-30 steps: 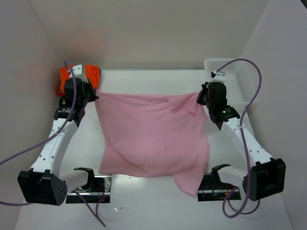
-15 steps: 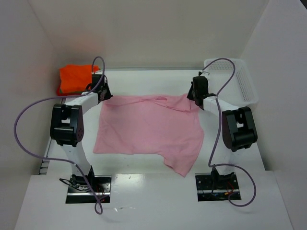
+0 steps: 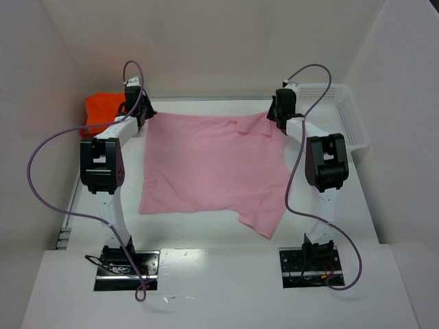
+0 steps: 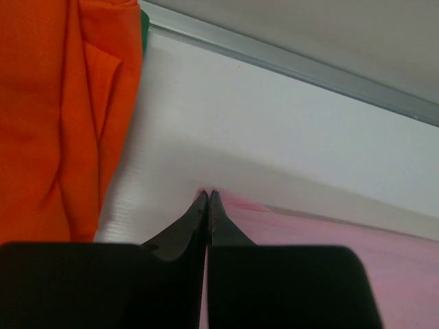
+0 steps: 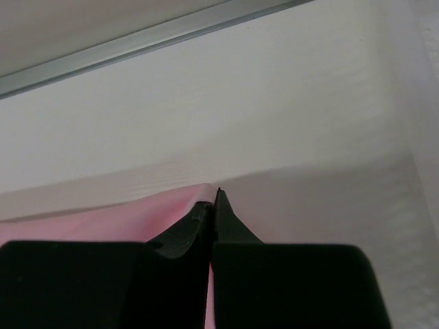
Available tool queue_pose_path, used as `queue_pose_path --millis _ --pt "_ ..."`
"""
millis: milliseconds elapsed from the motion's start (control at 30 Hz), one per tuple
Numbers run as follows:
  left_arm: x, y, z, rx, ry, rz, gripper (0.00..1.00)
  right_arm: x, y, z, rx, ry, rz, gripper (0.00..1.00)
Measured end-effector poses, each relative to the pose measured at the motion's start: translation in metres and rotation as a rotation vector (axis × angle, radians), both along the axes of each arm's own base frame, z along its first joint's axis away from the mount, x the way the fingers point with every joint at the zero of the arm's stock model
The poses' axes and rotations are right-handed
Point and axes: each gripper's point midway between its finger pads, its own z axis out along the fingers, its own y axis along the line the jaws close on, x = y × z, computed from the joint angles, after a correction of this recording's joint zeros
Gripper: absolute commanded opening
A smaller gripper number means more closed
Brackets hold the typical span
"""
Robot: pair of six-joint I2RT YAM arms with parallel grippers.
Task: Fold and stack the t-shirts
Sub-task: Flatten out the tshirt, then grap the side of the flattened tshirt furthest away from the robot with both arms
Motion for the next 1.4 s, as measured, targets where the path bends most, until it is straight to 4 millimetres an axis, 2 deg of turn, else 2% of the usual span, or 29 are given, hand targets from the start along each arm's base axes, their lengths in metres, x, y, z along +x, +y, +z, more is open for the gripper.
queue_pose_path --millis 133,233,367,433,533,600,633,667,700,800,833,1133,1300,1400 --pt "0.003 -0.002 -0.008 -0.003 0.010 -0.009 0.00 0.008 0.005 -0.014 0.001 0.017 0.027 0.01" --pt "0.003 -0.002 -0.021 -0.006 0.032 -0.014 0.00 0.011 0.006 -0.022 0.000 0.032 0.035 0.01" --pt "0.002 0.000 -0.049 -0.010 0.087 -0.012 0.00 0.032 0.010 -0.032 -0.001 0.031 0.045 0.01" --pt "0.004 0.003 -0.058 -0.012 0.101 -0.009 0.00 0.038 0.011 -0.039 -0.005 0.035 0.047 0.06" --pt "0.004 0.006 -0.060 -0.013 0.106 -0.006 0.00 0.045 0.011 -0.046 -0.012 0.044 0.046 0.10" --pt "0.005 0.008 -0.057 -0.016 0.100 -0.005 0.00 0.050 0.011 -0.046 -0.015 0.042 0.044 0.23" --pt "0.006 0.008 -0.056 -0.016 0.097 -0.006 0.00 0.054 0.012 -0.045 -0.015 0.038 0.044 0.23" --pt "0.008 0.008 -0.053 -0.017 0.090 -0.010 0.00 0.057 0.011 -0.045 -0.021 0.037 0.045 0.31" --pt "0.010 0.008 -0.051 -0.019 0.085 -0.013 0.00 0.060 0.011 -0.043 -0.023 0.030 0.043 0.43" --pt "0.015 0.006 -0.048 -0.024 0.073 -0.024 0.00 0.064 0.009 -0.041 -0.031 0.029 0.041 0.55" --pt "0.017 0.005 -0.048 -0.026 0.070 -0.027 0.00 0.065 0.008 -0.040 -0.032 0.030 0.037 0.64" --pt "0.016 -0.001 -0.063 -0.031 0.105 -0.071 0.00 0.061 0.006 -0.040 -0.027 0.060 0.033 0.67" --pt "0.016 -0.003 -0.061 -0.036 0.106 -0.084 0.00 0.056 0.005 -0.042 -0.015 0.082 0.015 0.67" --pt "0.017 -0.005 -0.060 -0.041 0.103 -0.094 0.00 0.045 -0.001 -0.033 -0.022 0.085 -0.015 0.67"
